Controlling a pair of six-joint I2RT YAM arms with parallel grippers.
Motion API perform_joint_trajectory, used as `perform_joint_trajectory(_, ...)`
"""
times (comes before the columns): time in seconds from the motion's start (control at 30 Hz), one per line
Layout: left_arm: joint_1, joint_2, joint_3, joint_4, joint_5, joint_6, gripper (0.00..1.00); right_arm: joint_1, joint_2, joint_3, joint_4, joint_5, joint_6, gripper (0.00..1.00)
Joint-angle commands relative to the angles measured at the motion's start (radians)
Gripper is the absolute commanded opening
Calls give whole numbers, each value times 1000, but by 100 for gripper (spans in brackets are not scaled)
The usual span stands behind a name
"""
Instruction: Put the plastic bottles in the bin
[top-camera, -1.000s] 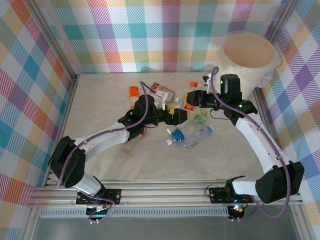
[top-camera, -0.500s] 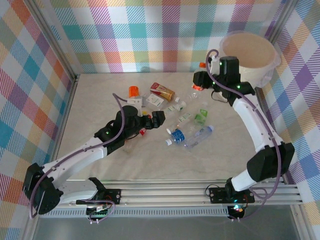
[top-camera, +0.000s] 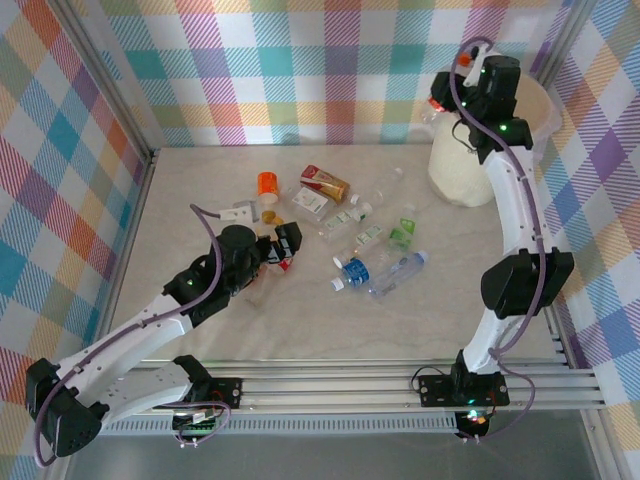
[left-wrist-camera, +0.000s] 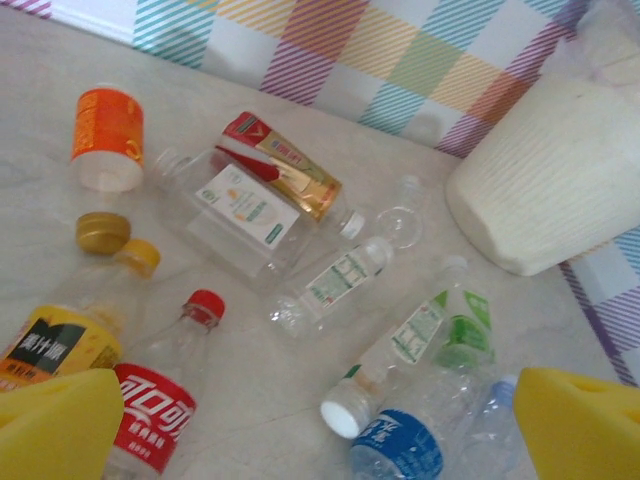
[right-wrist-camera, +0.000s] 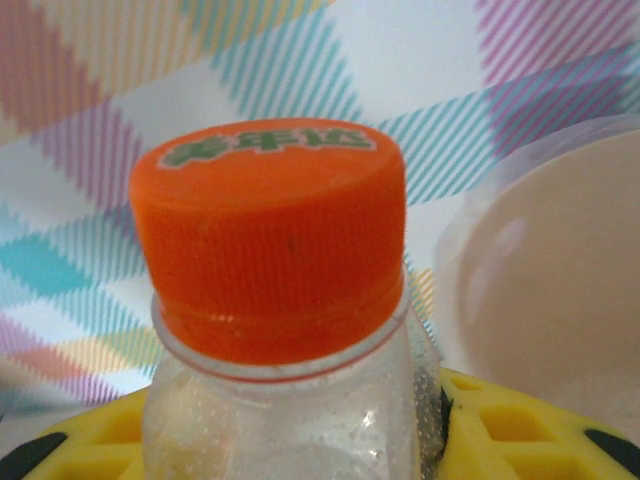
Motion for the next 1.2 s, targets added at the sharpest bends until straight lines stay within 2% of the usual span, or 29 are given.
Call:
perform_joint_trajectory(0.0,7,-15,-25,-20,-38,-36,100,-45,42,43,88,84,109,33)
perform_joint_trajectory(0.17,7,-18,-62,26,-3,-77,100,-89,93,84,101,173,143,35)
perform_joint_trajectory(0.47,6,-8,-77,-4,-49,-108,100,-145,178,120,29,151,182,37)
perform_joint_trajectory(0.63,7,5,-55,-176,-190,-164,100,-148,252,162,11,170,85,38)
perform_joint_trajectory(0.8,15,16,-44,-324,-269,-205,100,-148,336,280,-116,160,-6,40)
perform_joint_trajectory(1.0,29,68,-7,-461,-305,-237,100,-149,387,307,-182,175,-46,42)
perform_joint_trajectory(1.17,34,92,-12,-479,-289,-232,100,-148,422,369,-233,167,-67,52)
